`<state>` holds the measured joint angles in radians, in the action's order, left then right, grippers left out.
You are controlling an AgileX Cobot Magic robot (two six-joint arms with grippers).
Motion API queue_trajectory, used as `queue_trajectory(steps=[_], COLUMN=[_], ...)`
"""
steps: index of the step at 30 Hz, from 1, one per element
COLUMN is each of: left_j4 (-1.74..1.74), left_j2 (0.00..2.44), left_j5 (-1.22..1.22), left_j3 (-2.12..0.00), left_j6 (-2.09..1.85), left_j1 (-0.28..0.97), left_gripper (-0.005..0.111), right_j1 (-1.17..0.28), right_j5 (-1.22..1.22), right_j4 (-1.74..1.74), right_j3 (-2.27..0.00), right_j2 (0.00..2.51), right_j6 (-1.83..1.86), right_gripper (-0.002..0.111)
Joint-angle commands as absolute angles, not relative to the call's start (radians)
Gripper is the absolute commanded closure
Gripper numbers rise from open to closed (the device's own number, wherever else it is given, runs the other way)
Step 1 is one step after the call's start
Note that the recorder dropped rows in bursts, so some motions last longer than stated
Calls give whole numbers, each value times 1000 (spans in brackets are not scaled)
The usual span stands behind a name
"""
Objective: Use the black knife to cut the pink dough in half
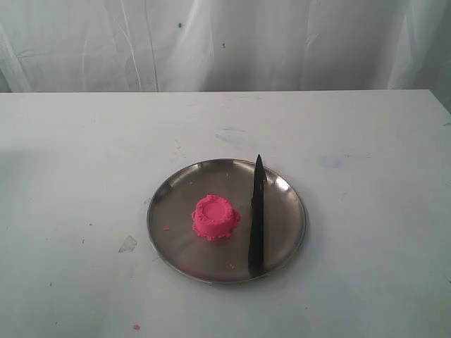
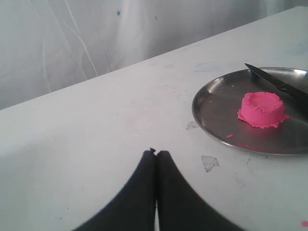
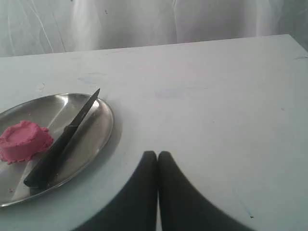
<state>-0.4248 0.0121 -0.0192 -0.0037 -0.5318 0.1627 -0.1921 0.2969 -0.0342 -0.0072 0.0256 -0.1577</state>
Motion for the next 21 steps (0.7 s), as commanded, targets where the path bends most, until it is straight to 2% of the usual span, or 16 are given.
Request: queue_trajectory(steps=[1,6,9,15,21], left_j4=[-432,-432,-432,-432,-432], left_j2=[7,7,7,7,7], left_j5=[-19,-19,-19,-19,-19], left_j3=[0,0,0,0,0], left_j6=[-526,-526,-526,-526,-526], left_j1=[164,164,164,164,164], left_gripper=[107,107,107,107,107], right_j1=[-189,-189,-189,-189,-189], right_j5=[298,291,275,590,700], right_j4=[-38,28,189,231,295], right_j3=[0,0,-100,-379,-525], right_j2=[21,21,23,109,222], right_j6=[-182,-187,-187,-327,-327], right_gripper=[108,108,108,108,108])
